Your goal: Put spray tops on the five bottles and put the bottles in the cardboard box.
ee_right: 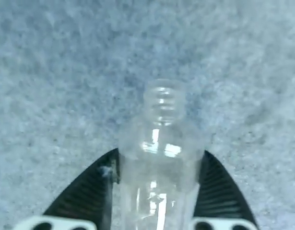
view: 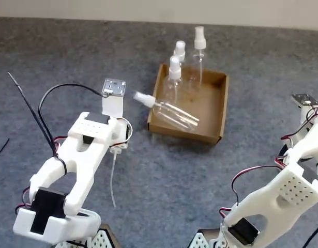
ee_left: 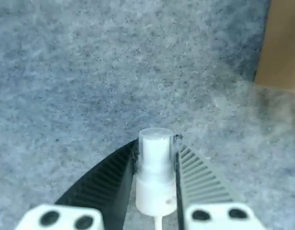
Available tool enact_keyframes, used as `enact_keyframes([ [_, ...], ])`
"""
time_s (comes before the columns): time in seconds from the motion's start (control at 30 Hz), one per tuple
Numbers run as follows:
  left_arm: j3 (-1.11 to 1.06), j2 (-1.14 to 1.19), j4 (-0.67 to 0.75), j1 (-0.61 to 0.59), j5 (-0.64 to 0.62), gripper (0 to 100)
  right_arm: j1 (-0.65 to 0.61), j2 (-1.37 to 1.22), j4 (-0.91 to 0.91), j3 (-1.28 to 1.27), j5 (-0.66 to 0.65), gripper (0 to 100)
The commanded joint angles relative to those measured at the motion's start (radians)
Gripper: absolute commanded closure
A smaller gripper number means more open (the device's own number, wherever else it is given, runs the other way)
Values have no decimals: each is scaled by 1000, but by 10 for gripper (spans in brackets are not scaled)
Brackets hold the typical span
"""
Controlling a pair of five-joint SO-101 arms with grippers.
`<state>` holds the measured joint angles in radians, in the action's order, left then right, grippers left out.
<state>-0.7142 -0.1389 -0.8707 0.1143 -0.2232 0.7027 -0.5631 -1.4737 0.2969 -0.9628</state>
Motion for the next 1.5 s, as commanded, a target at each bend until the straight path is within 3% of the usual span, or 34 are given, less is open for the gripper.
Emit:
enact_keyframes([
  [0.0, 21, -50, -12, -13, 9, 937, 5, 24, -19, 8, 3, 973],
  [0.2, 67, -51, -14, -10, 11, 937, -42, 145, -76, 131, 167, 994],
  [0.4, 94, -53, -15, -12, 12, 937, -94, 372, -15, 130, 354, 994],
  [0.7, 308, -205, -242, -13, 83, 938, -323, 654, -2, 64, 623, 994],
  [0.8, 371, -341, -292, -12, 117, 938, -441, 816, 47, -101, 674, 994],
  [0.97, 501, -518, -336, -12, 146, 940, -674, 1150, 289, -572, 766, 994],
  [1.17, 687, -590, -319, 35, 143, 941, -938, 1517, 510, -1075, 795, 994],
  [1.33, 791, -588, -195, 153, 117, 965, -1112, 1727, 582, -1277, 810, 989],
  [1.47, 779, -585, -66, 209, 115, 995, -1153, 1880, 585, -1365, 807, 989],
])
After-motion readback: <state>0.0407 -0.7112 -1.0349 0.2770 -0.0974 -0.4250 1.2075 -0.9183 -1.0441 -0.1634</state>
